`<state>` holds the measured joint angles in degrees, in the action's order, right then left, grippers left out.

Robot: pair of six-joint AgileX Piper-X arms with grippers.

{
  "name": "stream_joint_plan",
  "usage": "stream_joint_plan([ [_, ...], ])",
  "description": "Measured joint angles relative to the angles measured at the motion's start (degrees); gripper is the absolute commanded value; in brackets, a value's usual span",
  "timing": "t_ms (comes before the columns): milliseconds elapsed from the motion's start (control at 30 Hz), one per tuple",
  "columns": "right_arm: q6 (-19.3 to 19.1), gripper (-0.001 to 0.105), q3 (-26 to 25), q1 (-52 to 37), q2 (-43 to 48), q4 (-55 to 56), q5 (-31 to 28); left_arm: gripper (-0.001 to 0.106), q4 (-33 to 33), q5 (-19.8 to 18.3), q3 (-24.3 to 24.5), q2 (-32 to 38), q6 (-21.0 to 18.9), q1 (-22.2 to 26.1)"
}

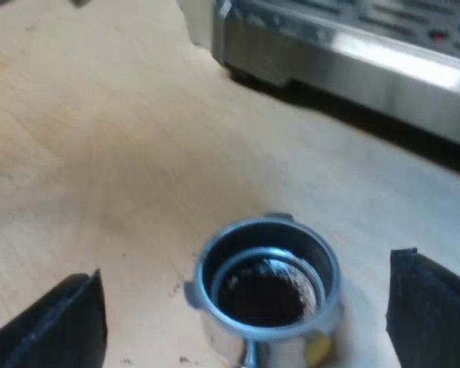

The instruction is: Grind coffee beans and then tamp

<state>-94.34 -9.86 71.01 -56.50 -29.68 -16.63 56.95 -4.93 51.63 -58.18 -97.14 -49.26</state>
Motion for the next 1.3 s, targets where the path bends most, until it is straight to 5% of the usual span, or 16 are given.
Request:
stream_joint_plan([
  [633, -8.1, 0.076, -6.1, 0.0, -0.1, -0.6, 4.6, 0.0, 6.9, 0.0, -1.3, 2.0, 1.8, 20.5],
  [967, -8.1, 0.076, -6.1, 0.0, -0.1, -0.6, 4.6, 0.0, 3.4, -3.6, -9.2, 2.1, 4.7, 35.5],
  [1300, -8.1, 0.076, -6.1, 0.0, -0.1, -0.6, 4.6, 0.0, -6.7, -4.0, -17.6, 2.2, 5.4, 36.1],
])
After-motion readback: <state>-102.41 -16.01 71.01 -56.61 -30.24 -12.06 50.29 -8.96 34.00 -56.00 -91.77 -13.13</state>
